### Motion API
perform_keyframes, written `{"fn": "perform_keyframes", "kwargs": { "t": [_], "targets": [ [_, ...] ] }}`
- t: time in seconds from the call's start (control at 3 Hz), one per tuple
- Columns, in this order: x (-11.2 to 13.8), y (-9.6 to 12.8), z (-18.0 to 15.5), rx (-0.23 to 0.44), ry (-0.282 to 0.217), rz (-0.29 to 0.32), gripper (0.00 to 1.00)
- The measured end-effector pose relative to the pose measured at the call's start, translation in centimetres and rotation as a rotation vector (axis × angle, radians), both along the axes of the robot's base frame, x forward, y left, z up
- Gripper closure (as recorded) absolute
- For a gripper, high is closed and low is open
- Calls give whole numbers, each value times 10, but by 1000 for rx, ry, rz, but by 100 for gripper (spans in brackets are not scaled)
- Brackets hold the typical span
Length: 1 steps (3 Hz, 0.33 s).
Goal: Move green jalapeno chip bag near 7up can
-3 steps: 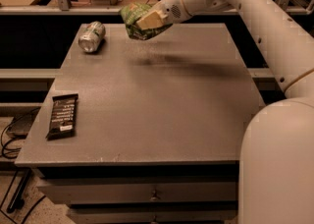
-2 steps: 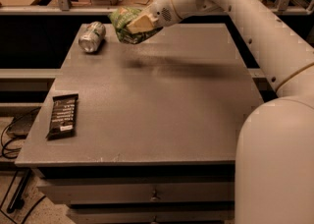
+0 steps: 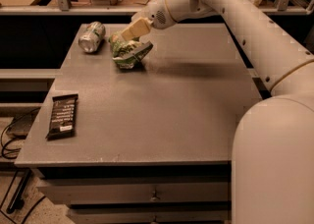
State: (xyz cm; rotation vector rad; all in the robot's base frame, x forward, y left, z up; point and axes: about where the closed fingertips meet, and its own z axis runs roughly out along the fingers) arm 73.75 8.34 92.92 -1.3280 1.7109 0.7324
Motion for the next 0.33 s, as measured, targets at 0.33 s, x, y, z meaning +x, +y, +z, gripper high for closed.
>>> {"fn": "perform_keyframes", "kwargs": {
  "t": [0.33],
  "targets": [
    [0, 2, -1, 0, 2, 3, 0]
  ]
}}
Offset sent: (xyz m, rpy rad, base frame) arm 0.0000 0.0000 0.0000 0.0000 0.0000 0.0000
